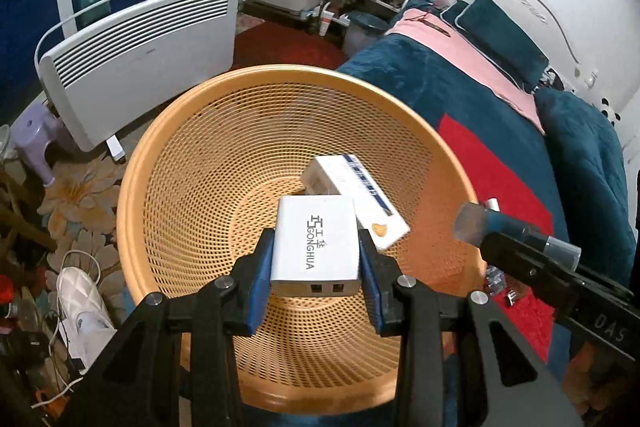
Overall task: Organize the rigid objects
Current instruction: 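Carry the spray bottle and dual-port charger over the orange basket, then open both grippers to drop the bottle and charger into the basket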
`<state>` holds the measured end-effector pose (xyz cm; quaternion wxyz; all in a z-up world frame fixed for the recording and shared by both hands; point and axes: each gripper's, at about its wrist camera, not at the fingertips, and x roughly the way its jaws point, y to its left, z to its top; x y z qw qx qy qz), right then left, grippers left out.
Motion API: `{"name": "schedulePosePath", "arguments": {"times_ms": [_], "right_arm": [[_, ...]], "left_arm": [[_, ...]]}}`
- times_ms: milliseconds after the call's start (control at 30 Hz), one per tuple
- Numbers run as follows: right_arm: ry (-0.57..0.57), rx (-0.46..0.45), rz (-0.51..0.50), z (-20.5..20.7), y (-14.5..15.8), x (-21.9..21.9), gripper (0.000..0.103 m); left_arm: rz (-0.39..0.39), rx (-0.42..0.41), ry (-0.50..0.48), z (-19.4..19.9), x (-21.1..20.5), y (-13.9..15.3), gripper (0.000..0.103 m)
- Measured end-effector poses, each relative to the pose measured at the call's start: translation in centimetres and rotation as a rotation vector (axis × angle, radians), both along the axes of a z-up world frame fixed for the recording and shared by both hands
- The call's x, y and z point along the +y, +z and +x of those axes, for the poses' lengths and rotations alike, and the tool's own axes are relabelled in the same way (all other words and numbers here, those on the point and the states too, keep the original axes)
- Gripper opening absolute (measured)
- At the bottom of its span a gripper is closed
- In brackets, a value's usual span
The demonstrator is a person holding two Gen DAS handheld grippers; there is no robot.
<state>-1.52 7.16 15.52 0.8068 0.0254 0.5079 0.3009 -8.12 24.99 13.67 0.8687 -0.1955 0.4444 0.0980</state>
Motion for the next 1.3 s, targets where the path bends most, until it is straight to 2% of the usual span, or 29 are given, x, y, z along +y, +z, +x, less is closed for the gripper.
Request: {"name": "schedulePosePath", "arguments": {"times_ms": [300,533,967,1033,1067,1100,1167,1200,1267,1300], "right_arm": [[0.047,0.030,-0.001,0.7,-1.1,3.2,0.028],[0.082,0.036,0.019,0.7,-0.9,5.3,0.028],[0.119,0.097,0.034,0.7,-1.9,6.7,0.030],[0.116,0.107,0.056,0.7,-1.6,6.3,0.031],[0.114,0.112,0.062,0.8,-1.4,6.2,0.035],[0.107,0.113,0.064,0.8,-1.3,6.0,0.038],[0.076,0.105,0.081,0.8,-0.7,5.3,0.059],[0.059,0.096,0.082,0.9,-0.4,4.8,0.064],[0.040,0.090,0.087,1.0,-0.1,4.2,0.079],[0.034,0.094,0.089,1.0,0.0,3.9,0.084]], "left_arm": [[-0.023,0.048,0.038,1.0,2.0,-1.8,0.040],[-0.025,0.052,0.060,1.1,3.0,-1.8,0.040],[-0.026,0.071,0.082,0.7,4.0,-2.2,0.040],[-0.019,0.067,0.084,0.6,4.0,-2.0,0.048],[-0.020,0.060,0.086,0.5,4.0,-1.7,0.067],[-0.016,0.054,0.096,0.3,4.0,-1.5,0.079],[-0.009,0.038,0.110,-0.1,4.1,-0.9,0.088],[-0.006,0.038,0.119,-0.2,4.2,-0.6,0.095],[0.002,0.038,0.138,-0.5,4.4,-0.2,0.102],[0.006,0.033,0.145,-0.8,4.5,0.1,0.102]]}}
